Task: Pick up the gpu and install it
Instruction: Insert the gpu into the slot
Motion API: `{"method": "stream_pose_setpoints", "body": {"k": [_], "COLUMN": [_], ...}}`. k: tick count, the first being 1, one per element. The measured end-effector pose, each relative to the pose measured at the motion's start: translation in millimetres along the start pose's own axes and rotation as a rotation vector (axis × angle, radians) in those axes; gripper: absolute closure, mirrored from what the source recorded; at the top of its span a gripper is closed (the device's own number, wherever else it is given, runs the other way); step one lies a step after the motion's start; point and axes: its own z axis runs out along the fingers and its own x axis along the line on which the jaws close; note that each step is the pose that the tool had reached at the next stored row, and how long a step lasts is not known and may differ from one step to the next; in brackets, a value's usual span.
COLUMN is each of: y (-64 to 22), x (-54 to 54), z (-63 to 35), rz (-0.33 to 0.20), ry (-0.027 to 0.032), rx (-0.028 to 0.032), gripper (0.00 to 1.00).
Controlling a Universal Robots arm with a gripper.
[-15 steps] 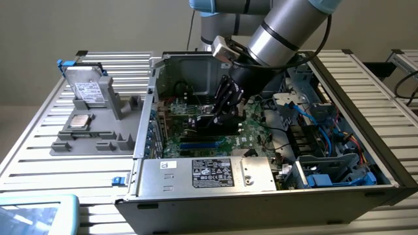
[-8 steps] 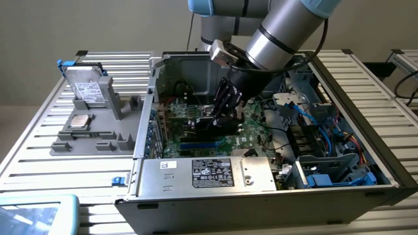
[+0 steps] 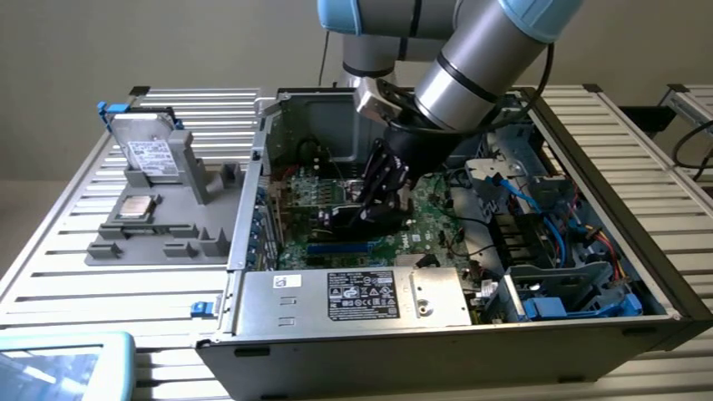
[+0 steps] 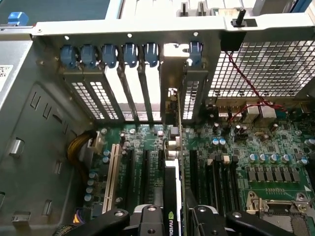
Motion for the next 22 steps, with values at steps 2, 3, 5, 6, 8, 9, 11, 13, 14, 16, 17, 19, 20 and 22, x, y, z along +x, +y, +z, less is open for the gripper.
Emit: {"method": "stream_pose_setpoints", "body": {"k": [2, 3, 5, 6, 8, 9, 11, 13, 14, 16, 17, 19, 20, 22], "y": [0.1, 0.2, 0.5, 0.8, 1.1, 1.2, 0.5, -0.1, -0.1, 0.3, 0.6, 0.7, 0.9, 1.8], "x": [0.2, 0.4, 0.8, 1.0, 1.1, 1.3, 1.7, 1.8, 1.8, 1.8, 2.0, 1.8, 1.8, 1.7], "z": [1.2, 1.4, 2.9, 4.1, 6.6, 7.6, 9.5, 11.3, 11.8, 12.4, 12.7, 14.1, 15.0, 16.6], "rz": [-0.001, -0.001, -0.001, -0.002, -0.003, -0.004, -0.006, -0.007, -0.007, -0.007, -0.007, -0.007, -0.007, -0.007], "ry": [-0.0011, -0.0012, -0.0022, -0.0031, -0.0053, -0.0067, -0.0099, -0.012, -0.0123, -0.0122, -0.0123, -0.0129, -0.0128, -0.0128], "rx": [0.0, -0.0001, -0.0001, 0.0001, 0.0001, 0.0002, 0.0002, 0.0003, 0.0003, 0.0002, 0.0002, 0.0003, 0.0003, 0.0002], "gripper": [0.73, 0.73, 0.73, 0.73, 0.73, 0.73, 0.73, 0.73, 0.73, 0.73, 0.73, 0.73, 0.73, 0.73]}}
